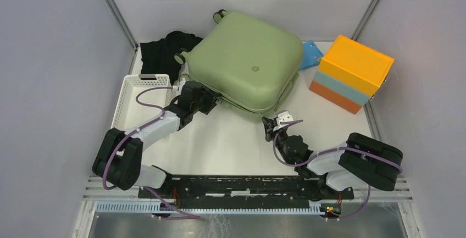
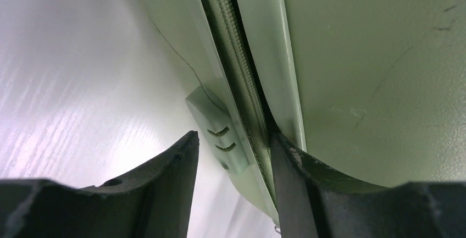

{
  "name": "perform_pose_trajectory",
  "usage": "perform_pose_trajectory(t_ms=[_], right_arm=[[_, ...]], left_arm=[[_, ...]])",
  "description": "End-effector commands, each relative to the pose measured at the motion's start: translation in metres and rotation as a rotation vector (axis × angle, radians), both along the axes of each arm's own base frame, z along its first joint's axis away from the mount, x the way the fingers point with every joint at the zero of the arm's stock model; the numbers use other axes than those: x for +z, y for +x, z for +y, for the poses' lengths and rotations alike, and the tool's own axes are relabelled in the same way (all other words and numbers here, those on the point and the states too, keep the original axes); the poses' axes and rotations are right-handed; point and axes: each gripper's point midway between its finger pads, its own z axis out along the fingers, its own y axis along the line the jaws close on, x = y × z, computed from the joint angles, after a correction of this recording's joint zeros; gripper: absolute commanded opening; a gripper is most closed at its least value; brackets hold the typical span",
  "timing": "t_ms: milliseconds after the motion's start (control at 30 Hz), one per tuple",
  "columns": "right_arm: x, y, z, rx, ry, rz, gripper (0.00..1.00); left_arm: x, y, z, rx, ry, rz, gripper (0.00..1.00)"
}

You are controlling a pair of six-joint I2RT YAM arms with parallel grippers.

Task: Open, take out, and arrange the luggage
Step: Unzip the luggage at the center of the board.

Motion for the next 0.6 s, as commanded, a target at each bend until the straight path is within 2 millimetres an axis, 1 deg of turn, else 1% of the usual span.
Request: perform_pose_trajectory(t_ms=[0,33,133,200,333,400,567], right_arm=[[-0.006,0.004,-0.014,-0.061,-0.012,0.007,0.00],[-0.007,0.004,-0.016,-0.068,-0.017,0.008,0.00],[-0.008,0.004,-0.022,-0.087,-0.034,0.006,0.00],[-0.010,0.004,-0.026,-0.102,-0.051,0.007,0.00],[-0.014,0.003,-0.038,-0.136,-0.077,0.008,0.00],[-0.016,0.003,-0.044,-0.155,-0.088,0.011,0.00],[-0.019,0.004,-0.055,-0.187,-0.115,0.014,0.00]], left_arm=[[0.011,0.017,0.001,0.082,-0.037,-0.032,0.56],[0.009,0.017,0.002,0.084,-0.034,-0.023,0.50],[0.005,0.016,0.003,0.084,-0.023,-0.015,0.29],[0.005,0.017,0.004,0.081,-0.013,-0.019,0.20],[0.009,0.017,0.007,0.070,0.022,-0.044,0.06],[0.011,0.017,0.010,0.067,0.041,-0.054,0.02],[0.018,0.017,0.021,0.073,0.094,-0.081,0.02]])
